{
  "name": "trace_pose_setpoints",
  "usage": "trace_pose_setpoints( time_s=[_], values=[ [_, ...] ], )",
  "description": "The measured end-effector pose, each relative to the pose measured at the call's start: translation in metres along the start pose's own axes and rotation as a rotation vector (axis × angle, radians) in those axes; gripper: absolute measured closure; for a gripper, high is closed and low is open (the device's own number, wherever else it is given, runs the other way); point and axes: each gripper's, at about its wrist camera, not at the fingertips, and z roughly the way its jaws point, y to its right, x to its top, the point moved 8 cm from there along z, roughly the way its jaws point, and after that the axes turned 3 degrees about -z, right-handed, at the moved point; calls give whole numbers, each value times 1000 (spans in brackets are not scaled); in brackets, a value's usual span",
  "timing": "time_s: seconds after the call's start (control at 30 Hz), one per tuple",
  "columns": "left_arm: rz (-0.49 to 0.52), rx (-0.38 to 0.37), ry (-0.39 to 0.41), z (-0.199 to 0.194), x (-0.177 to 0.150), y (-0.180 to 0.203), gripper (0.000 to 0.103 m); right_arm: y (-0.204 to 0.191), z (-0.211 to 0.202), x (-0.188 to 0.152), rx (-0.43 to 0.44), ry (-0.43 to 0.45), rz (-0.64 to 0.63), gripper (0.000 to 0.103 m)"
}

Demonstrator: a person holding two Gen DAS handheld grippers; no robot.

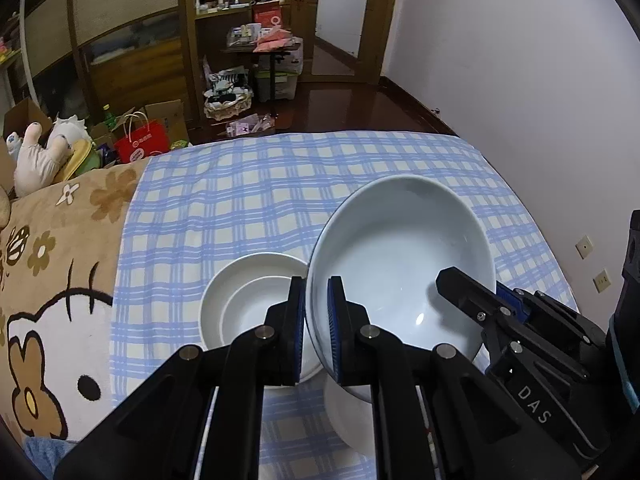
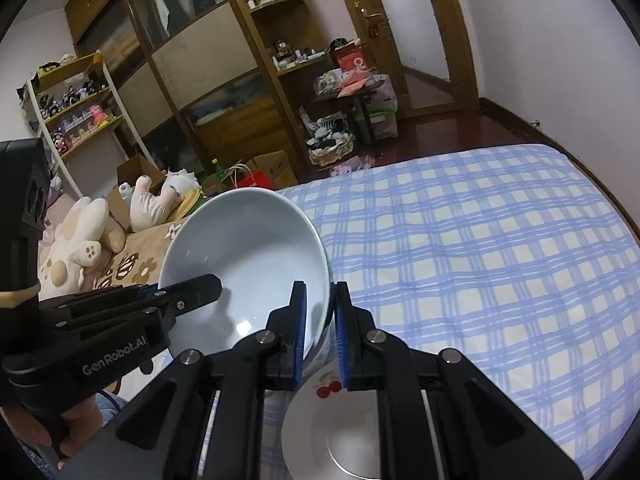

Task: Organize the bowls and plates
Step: 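Carry the held small bowl with both tools and lower it into the large white bowl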

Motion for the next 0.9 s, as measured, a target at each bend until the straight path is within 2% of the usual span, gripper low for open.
trace_pose_setpoints(
  time_s=[0.5,0.9],
  values=[
    [-71,23,-25,11,-9,-46,92,-28,35,-11,48,-46,-45,88],
    [-130,47,-104,54,-33,-78,92,-33,81,-34,46,-123,-47,88]
  ],
)
